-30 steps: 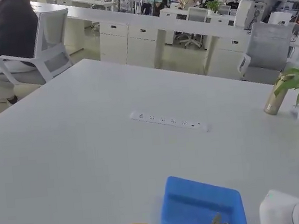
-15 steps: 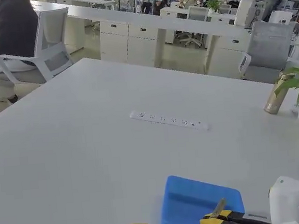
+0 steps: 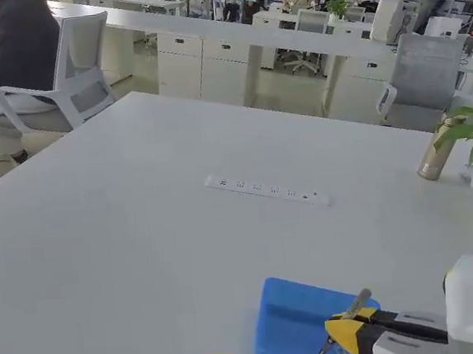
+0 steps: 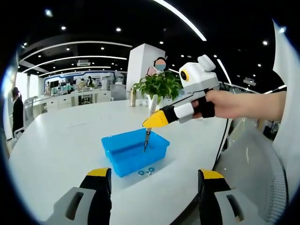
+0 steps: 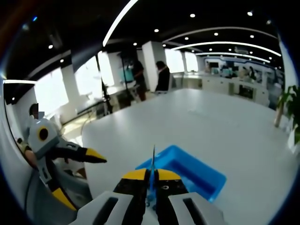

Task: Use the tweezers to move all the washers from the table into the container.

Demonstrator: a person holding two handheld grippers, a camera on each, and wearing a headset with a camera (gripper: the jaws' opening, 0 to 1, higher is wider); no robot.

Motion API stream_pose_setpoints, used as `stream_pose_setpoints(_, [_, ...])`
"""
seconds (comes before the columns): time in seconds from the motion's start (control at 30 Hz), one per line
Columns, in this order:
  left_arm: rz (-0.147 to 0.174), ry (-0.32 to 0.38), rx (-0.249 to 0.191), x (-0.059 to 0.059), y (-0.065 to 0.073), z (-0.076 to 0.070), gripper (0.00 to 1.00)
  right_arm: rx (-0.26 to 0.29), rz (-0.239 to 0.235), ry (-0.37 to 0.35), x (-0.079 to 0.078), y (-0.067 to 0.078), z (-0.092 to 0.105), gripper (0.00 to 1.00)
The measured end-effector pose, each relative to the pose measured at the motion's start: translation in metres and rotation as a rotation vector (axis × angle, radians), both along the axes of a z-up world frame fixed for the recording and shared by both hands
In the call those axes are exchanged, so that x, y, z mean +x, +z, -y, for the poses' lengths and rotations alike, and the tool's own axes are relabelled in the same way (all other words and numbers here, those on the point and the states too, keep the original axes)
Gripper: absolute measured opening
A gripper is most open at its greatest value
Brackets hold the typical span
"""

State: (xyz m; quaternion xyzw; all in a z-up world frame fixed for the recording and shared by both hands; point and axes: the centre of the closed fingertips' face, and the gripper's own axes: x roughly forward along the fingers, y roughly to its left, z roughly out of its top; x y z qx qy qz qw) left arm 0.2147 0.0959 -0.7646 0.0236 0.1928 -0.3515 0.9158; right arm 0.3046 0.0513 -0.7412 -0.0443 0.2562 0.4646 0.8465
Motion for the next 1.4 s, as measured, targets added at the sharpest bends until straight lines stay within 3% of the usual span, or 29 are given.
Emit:
stream_pose_setpoints(0.17, [0.001,0.001,0.0,0.0,0.0,-0.001,0.76,0.002,0.002,-0.004,0.003,0.0,0.001,0.02])
stream_pose_setpoints(0.4, [-0.003,-0.002,0.004,-0.001,-0.001,0.0,0.75,-0.004,-0.021,0.013,-0.007,-0.01,-0.004,0.02])
stream_pose_setpoints(0.57, [-0.003,-0.004,0.004,-0.001,-0.001,0.0,0.75,-0.004,-0.026,0.015,-0.011,-0.01,-0.006,0.02])
stream_pose_setpoints(1.4, [-0.001,-0.005,0.008,-0.001,-0.001,0.0,0.75,-0.009,-0.026,0.019,-0.007,-0.013,-0.004,0.02])
